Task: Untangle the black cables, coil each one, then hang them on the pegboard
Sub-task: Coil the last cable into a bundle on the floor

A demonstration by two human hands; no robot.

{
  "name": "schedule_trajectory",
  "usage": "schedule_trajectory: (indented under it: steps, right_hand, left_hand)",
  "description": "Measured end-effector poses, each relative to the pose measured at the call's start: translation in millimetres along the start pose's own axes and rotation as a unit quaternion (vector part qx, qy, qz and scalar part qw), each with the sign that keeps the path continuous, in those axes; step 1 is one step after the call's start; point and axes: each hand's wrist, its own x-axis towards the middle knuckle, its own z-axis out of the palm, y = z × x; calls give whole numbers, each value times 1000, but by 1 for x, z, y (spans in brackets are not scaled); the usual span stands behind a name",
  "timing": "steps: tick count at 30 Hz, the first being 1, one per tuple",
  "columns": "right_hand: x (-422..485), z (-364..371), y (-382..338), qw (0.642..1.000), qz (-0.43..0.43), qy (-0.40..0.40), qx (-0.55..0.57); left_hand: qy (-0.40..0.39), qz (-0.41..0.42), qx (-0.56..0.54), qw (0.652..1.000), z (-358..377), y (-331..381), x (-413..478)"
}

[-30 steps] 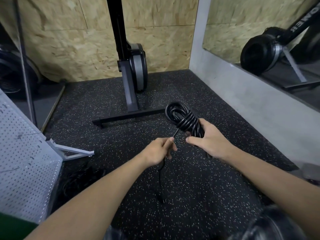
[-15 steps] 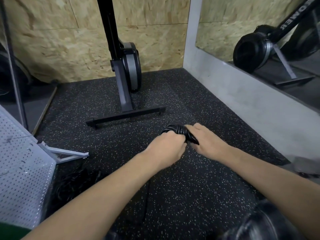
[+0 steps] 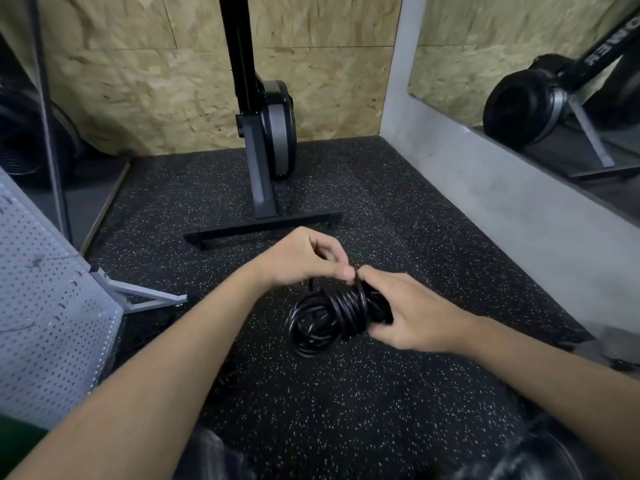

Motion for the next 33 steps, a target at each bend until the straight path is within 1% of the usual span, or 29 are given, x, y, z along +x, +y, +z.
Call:
schedule_trajectory:
  steps: [2,3,4,6,8,10,11,12,14,15,16,19,21,23,26,27,29,31,33]
  right_hand:
    - [0,1,-6,998,13,51,38]
    - [1,0,-7,995,22,79,54]
    - [2,-1,-6,992,26,106,68]
    - [5,-2,-3,984,31,154,87]
    - [9,-1,3,974,39,199,98]
    - [14,-2,12,963,62,245,95]
    - [16,-4,17,958,78,263,89]
    - [18,-7,23,953,95,275,82]
    - [21,-12,38,948,135,281,70]
    - [22,-13,45,947,160,273,56]
    - [22,-13,53,948,181,259,28]
    - [19,-9,70,951,222,183,-114]
    - [17,-3,73,947,227,109,-198]
    - [15,3,71,944,212,54,-248]
    - [14,3,65,945,180,11,-271]
    - [12,1,64,948,162,-6,-274]
    - [7,-5,64,960,111,-54,-252]
    - [1,-7,58,976,51,-88,-192]
    - [0,-5,45,992,-4,-76,-100]
  left_hand:
    - [33,-20,-84,996,1,-8,-3]
    - [44,-17,-108,993,2,-13,-5]
    - [44,0,-102,994,4,-17,-8]
    - [15,9,-86,996,12,-27,-13]
    - [-4,-33,-103,994,26,-30,-11]
    - [3,-105,-135,985,43,-29,-6]
    - [6,-137,-132,982,51,-29,-3]
    - [5,-161,-88,983,58,-27,-2]
    - [0,-180,68,981,71,-23,-4]
    - [-1,-170,131,977,79,-18,-4]
    - [-5,-155,169,973,86,-13,-5]
    - [-27,-99,249,963,101,11,-5]
    - [-20,-59,313,948,100,24,-4]
    - [-22,-33,380,924,87,36,-6]
    - [-49,-4,419,907,57,43,-9]
    - [-38,10,424,905,45,44,-9]
    - [14,42,416,908,22,41,-9]
    - [65,58,371,924,6,32,-10]
    - [94,50,286,952,-4,20,-11]
